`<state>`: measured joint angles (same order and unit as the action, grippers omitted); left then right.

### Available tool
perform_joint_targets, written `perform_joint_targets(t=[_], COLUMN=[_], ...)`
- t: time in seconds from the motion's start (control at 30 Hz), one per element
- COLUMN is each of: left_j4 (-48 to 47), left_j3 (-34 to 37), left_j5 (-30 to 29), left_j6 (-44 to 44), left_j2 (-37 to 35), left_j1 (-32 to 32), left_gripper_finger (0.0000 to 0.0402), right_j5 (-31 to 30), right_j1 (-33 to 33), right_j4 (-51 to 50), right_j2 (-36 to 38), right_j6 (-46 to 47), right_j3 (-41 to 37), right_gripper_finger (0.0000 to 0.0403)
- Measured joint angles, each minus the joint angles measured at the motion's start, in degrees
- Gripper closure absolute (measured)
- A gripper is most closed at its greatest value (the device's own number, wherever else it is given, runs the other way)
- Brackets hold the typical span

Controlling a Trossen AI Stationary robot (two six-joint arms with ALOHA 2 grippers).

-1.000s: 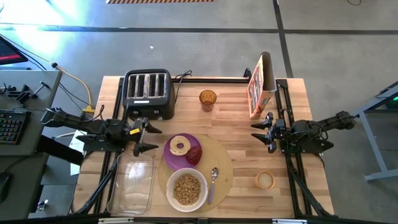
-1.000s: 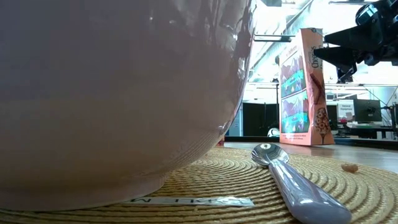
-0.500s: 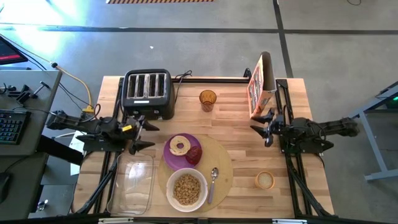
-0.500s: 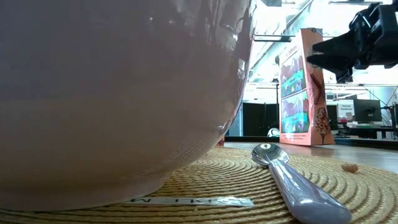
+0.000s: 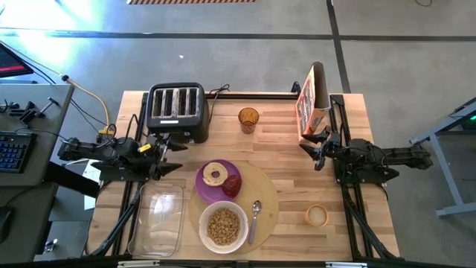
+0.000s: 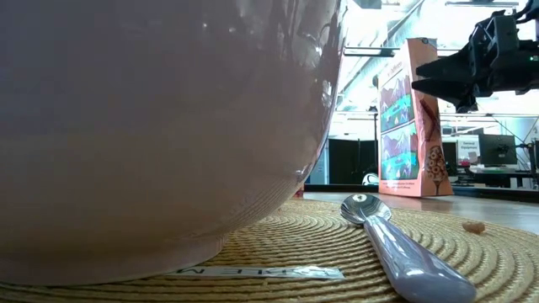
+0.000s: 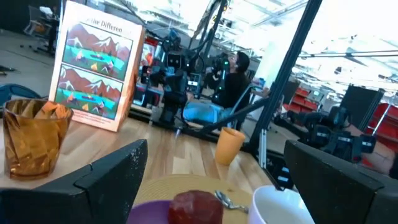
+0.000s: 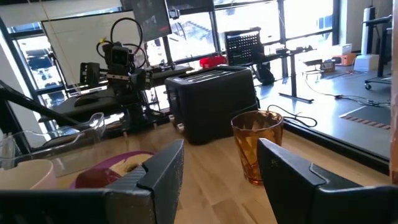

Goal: Arrange a breakfast setting
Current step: Return to home position

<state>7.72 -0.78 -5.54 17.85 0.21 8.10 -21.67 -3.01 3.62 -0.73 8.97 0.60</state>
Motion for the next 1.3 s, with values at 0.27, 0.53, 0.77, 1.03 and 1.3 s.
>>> perform_joint_targets(t=[0.27, 0.53, 0.77, 1.03, 1.3], left_j4=[-1.43, -1.55, -1.56, -1.56, -1.56], left_j3=[0.02, 0.02, 0.02, 0.04, 0.07], left_j5=[0.00, 0.00, 0.00, 0.00, 0.00], left_j6=[0.01, 0.00, 0.02, 0.01, 0.00], left_j2=[0.00, 0.00, 0.00, 0.15, 0.15], left_j1=[0.00, 0.00, 0.00, 0.00, 0.00], left_gripper_finger=[0.0035, 0.0035, 0.0035, 0.0035, 0.0035], right_j5=[-0.26, -0.20, -0.17, -0.13, 0.22], right_j1=[0.02, 0.02, 0.02, 0.02, 0.02], right_j4=[0.20, 0.28, 0.33, 0.35, 0.37], right_j2=[0.00, 0.00, 0.00, 0.00, 0.00], right_j6=[-0.01, 0.00, -0.02, 0.00, 0.00], right_j3=[-0.02, -0.04, -0.04, -0.07, -0.09], right_gripper_finger=[0.0214, 0.0214, 0.0214, 0.0214, 0.0214])
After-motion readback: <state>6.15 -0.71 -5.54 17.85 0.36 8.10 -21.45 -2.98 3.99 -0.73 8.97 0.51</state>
